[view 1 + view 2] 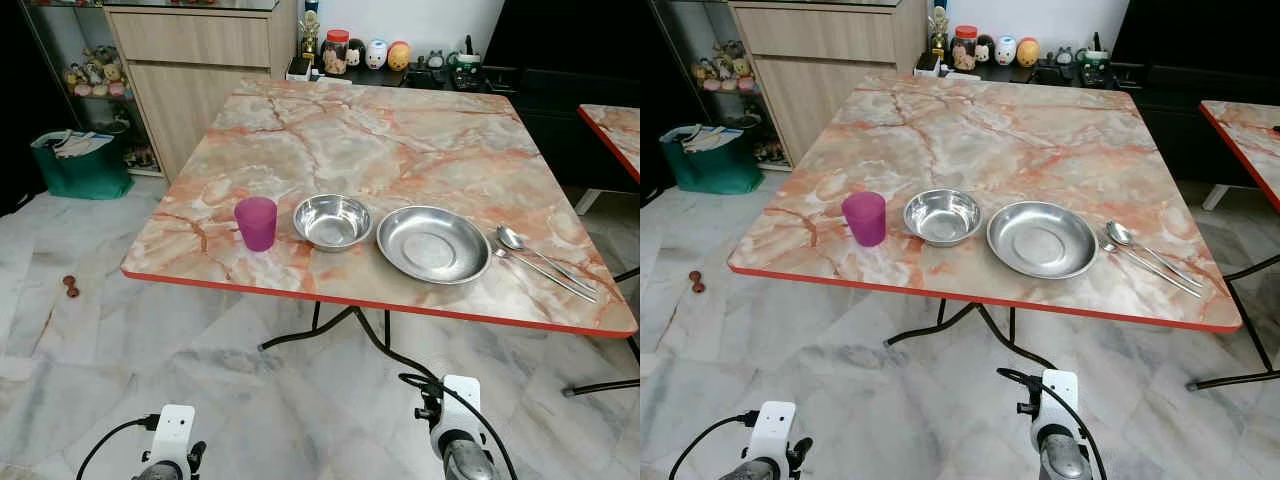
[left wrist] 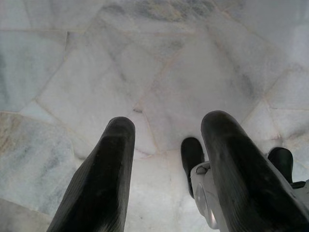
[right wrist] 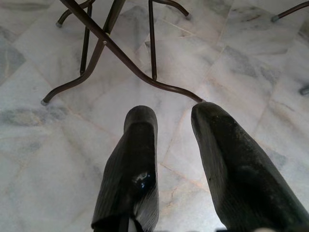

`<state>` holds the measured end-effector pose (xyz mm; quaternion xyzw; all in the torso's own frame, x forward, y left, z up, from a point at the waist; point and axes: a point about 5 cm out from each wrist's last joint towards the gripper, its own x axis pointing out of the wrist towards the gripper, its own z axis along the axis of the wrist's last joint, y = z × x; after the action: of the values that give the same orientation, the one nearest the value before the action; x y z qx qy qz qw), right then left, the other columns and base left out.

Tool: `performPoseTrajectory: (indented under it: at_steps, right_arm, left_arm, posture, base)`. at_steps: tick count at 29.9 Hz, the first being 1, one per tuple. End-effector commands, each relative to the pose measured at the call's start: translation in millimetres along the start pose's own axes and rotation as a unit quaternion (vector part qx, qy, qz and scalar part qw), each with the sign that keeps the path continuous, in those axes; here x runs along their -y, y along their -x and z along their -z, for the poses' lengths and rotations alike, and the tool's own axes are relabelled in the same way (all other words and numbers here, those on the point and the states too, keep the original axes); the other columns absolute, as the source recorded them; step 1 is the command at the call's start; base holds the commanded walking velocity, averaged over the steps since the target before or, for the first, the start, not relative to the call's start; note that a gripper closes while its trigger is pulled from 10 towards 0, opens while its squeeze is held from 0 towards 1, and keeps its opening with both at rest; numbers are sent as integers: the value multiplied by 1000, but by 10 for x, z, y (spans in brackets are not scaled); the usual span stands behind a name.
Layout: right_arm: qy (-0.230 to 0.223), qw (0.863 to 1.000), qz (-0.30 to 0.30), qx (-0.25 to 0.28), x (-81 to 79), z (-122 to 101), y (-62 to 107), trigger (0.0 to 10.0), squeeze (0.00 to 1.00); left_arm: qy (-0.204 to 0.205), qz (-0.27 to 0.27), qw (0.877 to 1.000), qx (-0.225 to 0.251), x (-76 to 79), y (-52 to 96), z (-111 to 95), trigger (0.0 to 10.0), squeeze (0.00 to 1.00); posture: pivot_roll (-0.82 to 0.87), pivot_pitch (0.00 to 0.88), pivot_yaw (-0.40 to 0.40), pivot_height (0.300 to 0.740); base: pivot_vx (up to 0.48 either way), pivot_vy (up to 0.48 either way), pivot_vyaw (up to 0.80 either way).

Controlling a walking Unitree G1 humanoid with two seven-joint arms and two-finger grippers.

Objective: Setting the table

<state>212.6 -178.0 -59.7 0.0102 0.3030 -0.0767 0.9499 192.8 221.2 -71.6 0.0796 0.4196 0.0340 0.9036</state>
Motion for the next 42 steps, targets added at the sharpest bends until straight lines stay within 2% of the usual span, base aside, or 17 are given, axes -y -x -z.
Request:
performPoseTrajectory:
  at_steps: [1, 15, 20, 25, 28, 31, 33, 34, 35, 36, 38, 42]
  right_arm:
    - [-2, 1000, 8, 5, 27, -19, -6, 10000, 0]
    - [-10, 1000, 5, -2, 31, -8, -7, 10000, 0]
    - [23, 999, 9, 24, 37, -56, -5, 10000, 0]
    - [22, 999, 16, 26, 50, -57, -2, 10000, 0]
    - [27, 999, 9, 15, 46, -42, -8, 10000, 0]
    - [3, 1000, 4, -9, 36, 5, -8, 10000, 0]
    - [3, 998, -7, -56, 26, 76, -13, 10000, 0]
    - [1, 998, -9, -62, 24, 86, -13, 10000, 0]
    - [3, 995, 0, -95, 33, 138, -10, 10000, 0]
    - [4, 995, 3, -104, 37, 152, -8, 10000, 0]
    - [-27, 992, 5, -123, 27, 190, 1, 10000, 0]
    - [-25, 992, 10, -122, 36, 181, -3, 10000, 0]
  left_arm:
    - [-9, -1, 1000, -10, -3, 2, 26, 10000, 0]
    - [-9, 3, 1000, -8, 22, 0, 19, 10000, 0]
    - [-8, 1, 1000, -9, 19, 2, 26, 10000, 0]
    - [-7, 2, 1000, -9, 29, 0, 24, 10000, 0]
    - [-8, 2, 1000, -7, 28, -1, 15, 10000, 0]
    - [-7, 1, 1000, -6, 23, -2, 11, 10000, 0]
    - [-8, 0, 1000, -6, 18, -5, 0, 10000, 0]
    - [-8, 0, 1000, -6, 18, -5, -2, 10000, 0]
    - [-7, -1, 1000, -5, 15, -7, -9, 10000, 0]
    - [-7, -1, 1000, -5, 14, -7, -11, 10000, 0]
    - [-5, -2, 1000, -4, 15, -9, -17, 10000, 0]
    - [-4, -2, 1000, -3, 19, -9, -20, 10000, 0]
  posture:
    - [6, 0, -81, 740]
    - [1, 0, -86, 740]
    - [-11, 0, -85, 740]
    - [-7, 0, -87, 740]
    - [-3, 0, -91, 740]
    - [-3, 0, -91, 740]
    - [-3, 0, -91, 740]
    - [-3, 0, -91, 740]
    - [-3, 0, -91, 740]
    - [-3, 0, -91, 740]
    - [-1, 0, -94, 740]
    - [3, 0, -100, 740]
  base:
    - [0, 0, 0]
    - [0, 0, 0]
    - [0, 0, 0]
    - [0, 0, 0]
    - [0, 0, 0]
    - [0, 0, 0]
    - [0, 0, 0]
    - [0, 0, 0]
    - [0, 0, 0]
    - [0, 0, 0]
    - [0, 0, 0]
    - [0, 0, 0]
